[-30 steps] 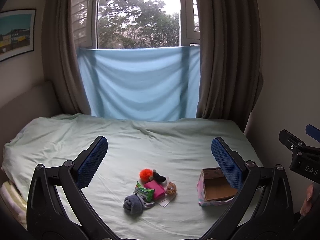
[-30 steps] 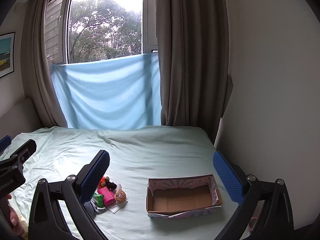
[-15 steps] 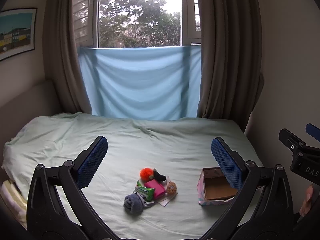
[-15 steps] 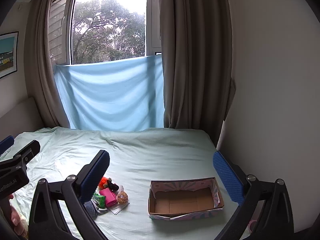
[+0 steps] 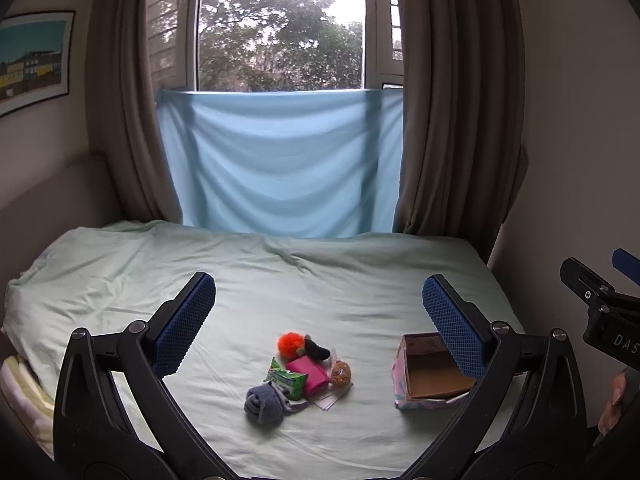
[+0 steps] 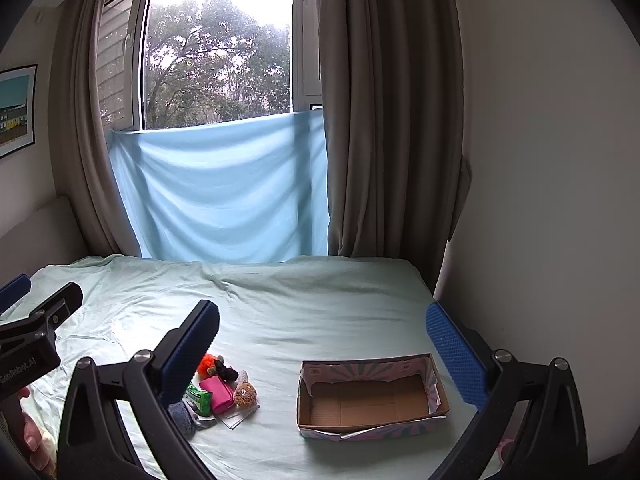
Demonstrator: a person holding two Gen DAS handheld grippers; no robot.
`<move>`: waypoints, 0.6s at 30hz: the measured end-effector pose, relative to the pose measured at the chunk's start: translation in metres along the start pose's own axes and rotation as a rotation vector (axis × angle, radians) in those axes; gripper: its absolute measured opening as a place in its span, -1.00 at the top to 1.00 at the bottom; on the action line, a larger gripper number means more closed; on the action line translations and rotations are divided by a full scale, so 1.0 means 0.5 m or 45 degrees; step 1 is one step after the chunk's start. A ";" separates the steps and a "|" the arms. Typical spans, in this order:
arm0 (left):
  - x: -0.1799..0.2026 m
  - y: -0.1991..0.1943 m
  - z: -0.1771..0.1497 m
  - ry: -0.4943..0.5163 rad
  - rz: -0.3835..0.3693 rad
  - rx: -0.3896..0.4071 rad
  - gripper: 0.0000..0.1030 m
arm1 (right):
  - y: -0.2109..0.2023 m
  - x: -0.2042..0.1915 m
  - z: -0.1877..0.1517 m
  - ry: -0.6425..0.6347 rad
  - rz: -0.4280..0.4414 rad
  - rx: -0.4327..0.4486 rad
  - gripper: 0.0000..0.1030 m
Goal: Organize soft objects
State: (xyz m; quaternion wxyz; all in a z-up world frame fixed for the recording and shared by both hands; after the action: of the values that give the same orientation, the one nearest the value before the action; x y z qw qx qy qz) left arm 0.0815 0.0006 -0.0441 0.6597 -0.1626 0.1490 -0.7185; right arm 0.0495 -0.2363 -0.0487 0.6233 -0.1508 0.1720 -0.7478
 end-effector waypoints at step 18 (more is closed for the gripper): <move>-0.235 0.075 -0.169 -0.101 0.010 -0.163 -0.99 | 0.094 -0.170 -0.091 -0.085 0.165 -0.085 -0.99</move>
State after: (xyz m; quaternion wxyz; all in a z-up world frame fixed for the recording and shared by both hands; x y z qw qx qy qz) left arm 0.0878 0.1145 -0.1409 0.6561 -0.2323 0.1691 -0.6979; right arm 0.0858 -0.1570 -0.1110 0.6704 -0.1850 0.1853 -0.6943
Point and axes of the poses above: each gripper's, at about its wrist camera, not at the fingertips, and y roughly the way its jaws point, x to its right, z to its top, the point moved 10 cm from there along y, roughly the way its jaws point, and after that the axes turned 4 degrees about -z, right-handed, at the moved point
